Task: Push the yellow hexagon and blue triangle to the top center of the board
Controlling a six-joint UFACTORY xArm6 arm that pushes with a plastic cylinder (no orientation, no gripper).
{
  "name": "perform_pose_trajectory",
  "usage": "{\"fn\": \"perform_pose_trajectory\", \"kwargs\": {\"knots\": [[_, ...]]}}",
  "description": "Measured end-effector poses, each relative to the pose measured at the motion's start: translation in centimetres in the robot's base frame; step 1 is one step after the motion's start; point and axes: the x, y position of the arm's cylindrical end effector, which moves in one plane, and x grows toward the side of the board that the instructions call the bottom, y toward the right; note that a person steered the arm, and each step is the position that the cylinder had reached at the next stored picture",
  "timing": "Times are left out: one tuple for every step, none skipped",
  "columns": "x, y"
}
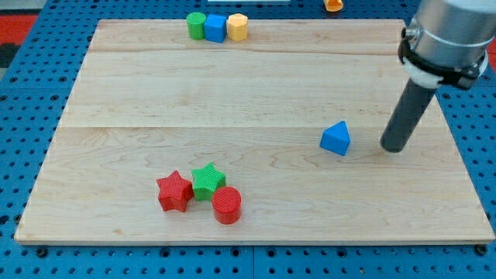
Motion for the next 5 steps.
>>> {"fn": "perform_pose_trajectory", "kwargs": {"knots": [[-1.6, -8.7], [-4.9, -18.2], [-9.0, -25.0], [-11.8, -27.3], [-10.1, -27.8]]}}
